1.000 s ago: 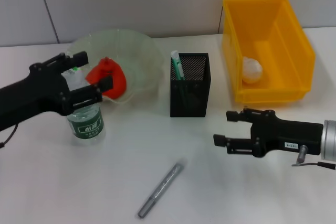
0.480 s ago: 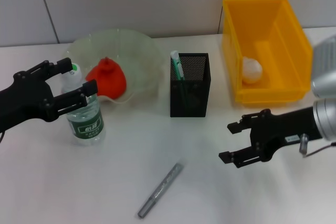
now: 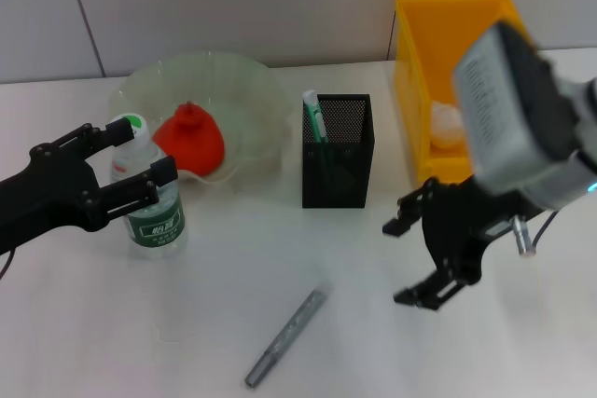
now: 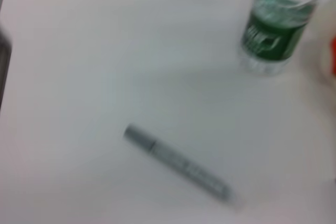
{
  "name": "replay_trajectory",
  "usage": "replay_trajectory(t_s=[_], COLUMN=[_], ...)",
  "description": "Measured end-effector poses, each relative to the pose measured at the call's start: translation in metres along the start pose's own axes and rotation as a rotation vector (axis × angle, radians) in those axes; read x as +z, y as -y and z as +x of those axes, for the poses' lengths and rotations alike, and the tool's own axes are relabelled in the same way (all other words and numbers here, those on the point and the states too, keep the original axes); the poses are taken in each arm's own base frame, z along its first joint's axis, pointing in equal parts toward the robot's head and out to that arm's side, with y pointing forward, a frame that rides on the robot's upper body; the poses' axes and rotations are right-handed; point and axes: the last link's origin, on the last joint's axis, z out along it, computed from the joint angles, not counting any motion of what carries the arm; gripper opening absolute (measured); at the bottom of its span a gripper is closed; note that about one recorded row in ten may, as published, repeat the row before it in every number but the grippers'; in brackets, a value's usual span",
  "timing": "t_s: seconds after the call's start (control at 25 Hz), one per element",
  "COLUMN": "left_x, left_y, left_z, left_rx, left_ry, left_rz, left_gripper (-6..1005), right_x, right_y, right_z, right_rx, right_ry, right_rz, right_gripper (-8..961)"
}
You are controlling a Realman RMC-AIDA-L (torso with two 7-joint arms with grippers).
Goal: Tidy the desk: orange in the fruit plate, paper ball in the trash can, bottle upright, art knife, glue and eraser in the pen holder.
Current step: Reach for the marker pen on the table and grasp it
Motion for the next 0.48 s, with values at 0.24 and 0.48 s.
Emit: replay_trajectory(t_s=[0.24,0.48], left_x=[0.000,0.000], left_y=[-0.004,-0.006], left_z=[-0.003,-0.004], left_rx=[-0.005,-0.013], left_ry=[-0.001,-0.003], left_rz=[-0.021,-0.038], left_gripper=[843,843], right_x=[0.023,0.034], right_y=[-0.013,-0.016], right_z=[-0.011,-0.029], right_rx=[-0.208,-0.339], right_ry=[-0.256,-0.338], right_rz=[-0.060,-0.055], right_gripper=[813,812])
